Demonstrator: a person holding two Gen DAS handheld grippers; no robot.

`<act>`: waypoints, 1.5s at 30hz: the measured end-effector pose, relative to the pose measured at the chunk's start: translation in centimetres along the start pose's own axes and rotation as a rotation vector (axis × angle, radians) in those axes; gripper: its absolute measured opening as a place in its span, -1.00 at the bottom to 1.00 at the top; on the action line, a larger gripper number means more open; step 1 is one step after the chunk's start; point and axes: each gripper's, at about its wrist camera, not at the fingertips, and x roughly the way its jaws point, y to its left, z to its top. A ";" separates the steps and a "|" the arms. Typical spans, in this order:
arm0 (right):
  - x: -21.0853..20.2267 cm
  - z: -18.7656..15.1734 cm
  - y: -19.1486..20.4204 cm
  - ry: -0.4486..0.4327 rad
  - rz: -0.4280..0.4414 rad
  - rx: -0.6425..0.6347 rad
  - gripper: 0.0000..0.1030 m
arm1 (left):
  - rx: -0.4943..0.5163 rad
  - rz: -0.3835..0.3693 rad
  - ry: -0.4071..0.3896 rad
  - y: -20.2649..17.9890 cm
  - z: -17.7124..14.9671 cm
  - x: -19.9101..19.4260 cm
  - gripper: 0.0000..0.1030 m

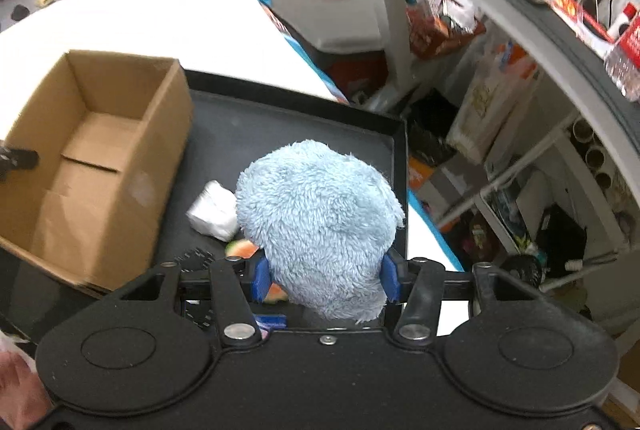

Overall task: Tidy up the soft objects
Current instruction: 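Lift the grey plush with the right tool and carry it over the box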

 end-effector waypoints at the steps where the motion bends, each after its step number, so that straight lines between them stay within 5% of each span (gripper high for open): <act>1: -0.3 0.1 0.2 -0.012 -0.001 -0.005 -0.01 | -0.012 0.001 0.003 0.1 -0.1 0.0 -0.64; 17: -2.9 3.9 5.6 -0.165 0.072 -0.108 -0.01 | -0.020 0.007 -0.058 -0.3 -0.5 -1.3 -0.77; 45: -0.7 7.2 14.3 -0.154 0.138 -0.303 0.01 | -0.094 -0.032 -0.063 1.4 -0.4 -1.3 -0.80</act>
